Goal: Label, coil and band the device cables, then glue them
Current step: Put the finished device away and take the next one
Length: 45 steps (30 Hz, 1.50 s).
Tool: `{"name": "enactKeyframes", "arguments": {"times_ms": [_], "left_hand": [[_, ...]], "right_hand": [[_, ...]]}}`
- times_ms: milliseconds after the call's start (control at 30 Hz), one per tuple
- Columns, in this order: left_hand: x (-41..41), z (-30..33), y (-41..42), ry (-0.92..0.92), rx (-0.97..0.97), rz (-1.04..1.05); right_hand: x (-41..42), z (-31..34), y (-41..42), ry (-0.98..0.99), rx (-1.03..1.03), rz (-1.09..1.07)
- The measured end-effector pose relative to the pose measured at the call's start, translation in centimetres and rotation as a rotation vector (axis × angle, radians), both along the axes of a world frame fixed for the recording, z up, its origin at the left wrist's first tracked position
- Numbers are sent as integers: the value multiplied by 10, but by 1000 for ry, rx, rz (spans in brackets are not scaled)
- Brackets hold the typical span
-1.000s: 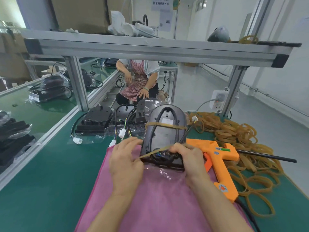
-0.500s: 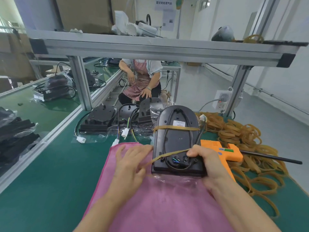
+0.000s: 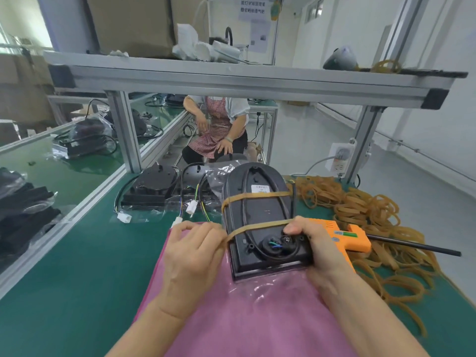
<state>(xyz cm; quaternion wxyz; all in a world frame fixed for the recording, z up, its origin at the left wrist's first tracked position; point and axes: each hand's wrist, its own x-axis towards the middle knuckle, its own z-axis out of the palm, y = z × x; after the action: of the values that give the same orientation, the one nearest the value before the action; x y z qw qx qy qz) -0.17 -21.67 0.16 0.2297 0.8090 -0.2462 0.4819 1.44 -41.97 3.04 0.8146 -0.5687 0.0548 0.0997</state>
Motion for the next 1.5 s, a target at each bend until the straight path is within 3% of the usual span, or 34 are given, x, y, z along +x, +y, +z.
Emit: {"name": "enactKeyframes", "arguments": {"times_ms": [67,167,267,300,400,467,600,733,833,933,1167,1500], "left_hand": [[2,0,9,113,-62,-65],[5,9,22,433,-331,-244],[7,13,34,491,-465,-333],[8,16,41,418,-366,-296],[11,20,59,2,169,-44],[10,18,57,-97,217,21],[-3,-8,69,128,24,-7],[-18,-25,84,678,-720,-102],[-17,-13,65,982,-1088,-403],[-11,5,45,1219,-1180,-666],[-5,7,67,1067,-1469,-446],[3,21,118,767,-1612,-156]], "right_hand": [[-3,-2,4,-20,-12,0],[-5,-3,11,-89,-46,18],[-3,-1,22,-130,-79,53],[-3,0,24,-132,-86,76],[-5,-1,31,-62,-90,152],[-7,-4,38,-31,-66,168],[3,-5,34,3,69,42],[17,7,11,23,125,5],[13,7,24,-26,-17,47],[9,-1,56,-72,-151,103],[15,-14,109,-86,-252,280],[38,3,185,-294,-427,343]]}}
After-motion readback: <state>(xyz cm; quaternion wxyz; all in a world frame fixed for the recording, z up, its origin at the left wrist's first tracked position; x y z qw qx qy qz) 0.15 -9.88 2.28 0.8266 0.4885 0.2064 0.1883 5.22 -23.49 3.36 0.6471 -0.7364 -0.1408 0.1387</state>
